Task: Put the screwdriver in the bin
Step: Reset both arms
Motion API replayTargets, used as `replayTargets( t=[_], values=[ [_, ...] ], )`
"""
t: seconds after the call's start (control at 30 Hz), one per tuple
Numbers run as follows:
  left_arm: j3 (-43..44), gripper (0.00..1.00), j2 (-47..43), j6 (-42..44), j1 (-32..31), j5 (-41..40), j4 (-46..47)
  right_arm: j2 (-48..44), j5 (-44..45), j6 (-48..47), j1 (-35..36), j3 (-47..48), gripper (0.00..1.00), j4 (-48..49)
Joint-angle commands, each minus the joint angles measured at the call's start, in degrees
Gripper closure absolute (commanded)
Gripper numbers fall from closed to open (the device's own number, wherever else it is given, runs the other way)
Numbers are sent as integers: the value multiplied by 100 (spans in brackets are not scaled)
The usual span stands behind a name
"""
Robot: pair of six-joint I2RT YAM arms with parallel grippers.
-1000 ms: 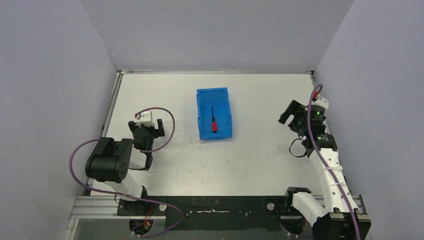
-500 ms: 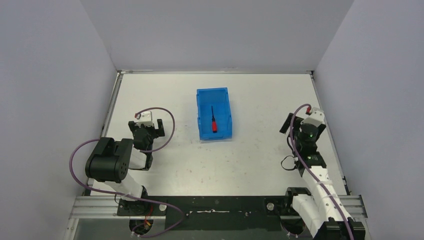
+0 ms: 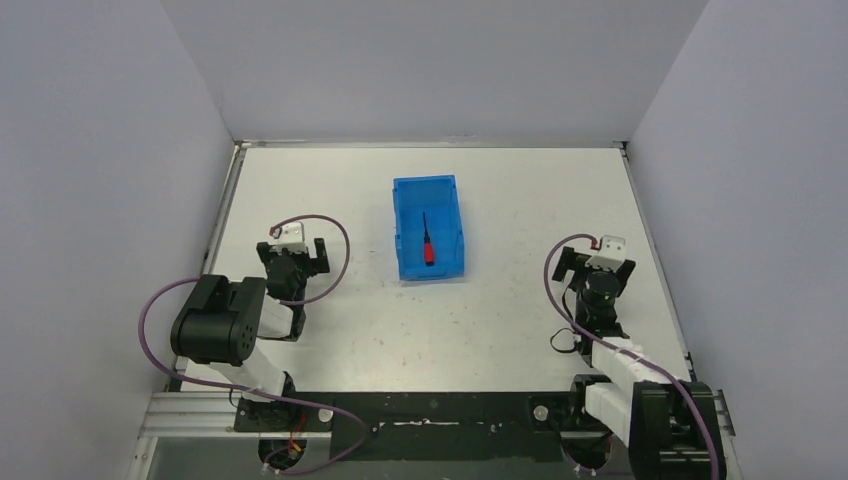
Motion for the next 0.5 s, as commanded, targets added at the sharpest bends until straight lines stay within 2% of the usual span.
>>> replayTargets(
  t=[0.0,0.17,0.3,0.47],
  values=[
    [45,3,-111,-53,34,33,145,425,-169,-360,133,-233,0,1764],
    [48,3,-104,-53,34,28,151,619,-33,-453,130,-349,0,2212],
    [43,3,-112,-52,34,28,146,410,104,-203,133,-163,0,1718],
    [45,3,-109,-53,34,29,145,367,216,-247,131,-205,0,1779]
  ],
)
